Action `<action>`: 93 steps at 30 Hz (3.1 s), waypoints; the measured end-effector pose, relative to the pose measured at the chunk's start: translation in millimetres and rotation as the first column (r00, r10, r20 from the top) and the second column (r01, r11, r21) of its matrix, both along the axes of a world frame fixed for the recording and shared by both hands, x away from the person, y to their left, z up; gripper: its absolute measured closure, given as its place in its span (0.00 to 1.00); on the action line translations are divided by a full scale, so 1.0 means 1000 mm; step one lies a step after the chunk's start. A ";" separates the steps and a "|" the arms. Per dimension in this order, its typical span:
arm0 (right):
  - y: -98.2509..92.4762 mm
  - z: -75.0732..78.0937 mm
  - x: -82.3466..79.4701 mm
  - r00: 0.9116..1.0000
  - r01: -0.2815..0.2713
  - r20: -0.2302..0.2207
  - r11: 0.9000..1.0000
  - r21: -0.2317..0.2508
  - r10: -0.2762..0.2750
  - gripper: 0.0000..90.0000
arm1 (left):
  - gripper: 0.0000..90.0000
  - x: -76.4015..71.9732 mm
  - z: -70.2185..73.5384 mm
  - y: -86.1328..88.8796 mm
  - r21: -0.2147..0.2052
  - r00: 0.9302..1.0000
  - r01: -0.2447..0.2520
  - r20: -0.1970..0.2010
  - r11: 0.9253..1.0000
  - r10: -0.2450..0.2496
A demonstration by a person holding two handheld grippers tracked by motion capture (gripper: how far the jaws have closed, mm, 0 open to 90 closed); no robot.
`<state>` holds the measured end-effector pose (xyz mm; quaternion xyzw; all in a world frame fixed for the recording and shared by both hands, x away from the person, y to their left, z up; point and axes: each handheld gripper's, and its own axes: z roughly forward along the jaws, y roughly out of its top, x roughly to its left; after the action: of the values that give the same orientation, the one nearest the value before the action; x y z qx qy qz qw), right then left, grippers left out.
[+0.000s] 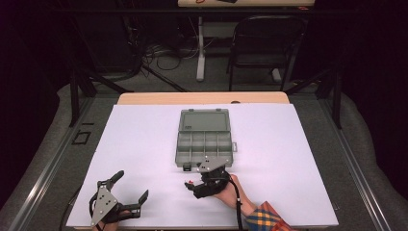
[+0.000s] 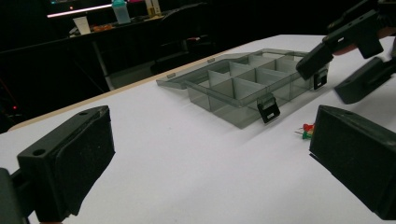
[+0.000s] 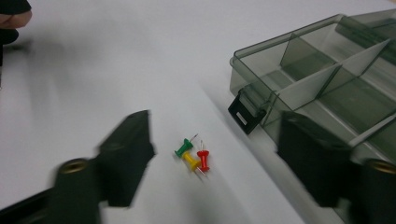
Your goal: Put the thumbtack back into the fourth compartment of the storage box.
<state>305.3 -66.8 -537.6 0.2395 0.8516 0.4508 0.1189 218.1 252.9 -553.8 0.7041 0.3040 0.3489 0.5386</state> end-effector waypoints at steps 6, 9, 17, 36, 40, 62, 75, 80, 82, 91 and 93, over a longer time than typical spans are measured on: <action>0.005 -0.004 0.013 0.998 -0.012 -0.061 1.000 -0.021 0.010 0.63 | 0.00 0.003 -0.002 -0.001 -0.002 1.000 -0.001 -0.012 1.000 0.001; 0.009 -0.008 0.017 0.996 -0.026 -0.083 0.999 -0.044 0.022 0.74 | 0.00 0.001 -0.001 0.001 -0.007 1.000 -0.006 -0.004 1.000 0.006; 0.012 -0.015 0.020 0.991 -0.049 -0.128 0.997 -0.064 0.041 0.87 | 0.00 0.002 -0.001 0.001 -0.010 1.000 -0.009 -0.008 1.000 0.009; 0.013 -0.024 0.021 0.988 -0.053 -0.152 0.994 -0.098 0.037 0.94 | 0.00 -0.001 0.001 0.001 -0.005 1.000 -0.005 -0.005 1.000 0.005; 0.012 -0.021 0.020 0.989 -0.050 -0.145 0.994 -0.092 0.036 0.95 | 0.00 0.002 0.000 0.001 -0.008 1.000 -0.009 -0.011 1.000 0.008; -0.012 0.009 0.012 0.999 -0.009 -0.037 0.998 -0.066 0.007 0.95 | 0.00 -0.001 0.001 0.003 -0.015 1.000 -0.018 -0.004 1.000 0.018; -0.035 0.027 0.006 1.000 0.026 0.005 0.999 -0.038 -0.026 0.95 | 0.00 0.000 0.000 0.002 -0.009 1.000 -0.013 -0.008 1.000 0.013; -0.042 0.035 0.004 0.999 0.039 0.031 0.999 -0.033 -0.038 0.95 | 0.00 -0.003 0.001 0.002 -0.009 1.000 -0.008 -0.008 1.000 0.008; -0.045 0.039 0.004 0.998 0.049 0.040 0.998 -0.027 -0.048 0.95 | 0.00 -0.003 0.001 0.002 -0.005 1.000 -0.008 -0.009 1.000 0.008; -0.061 0.051 0.009 0.992 0.099 0.075 0.995 0.000 -0.098 0.95 | 0.00 -0.003 0.001 0.002 -0.009 1.000 -0.007 -0.010 1.000 0.007; -0.065 0.053 0.011 0.990 0.112 0.082 0.994 0.004 -0.112 0.95 | 0.00 -0.003 0.001 0.002 -0.007 1.000 -0.005 -0.009 1.000 0.005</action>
<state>316.0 -131.9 -484.5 0.2681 0.8314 0.4525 0.1792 215.2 254.9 -552.9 0.7029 0.3097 0.3459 0.5388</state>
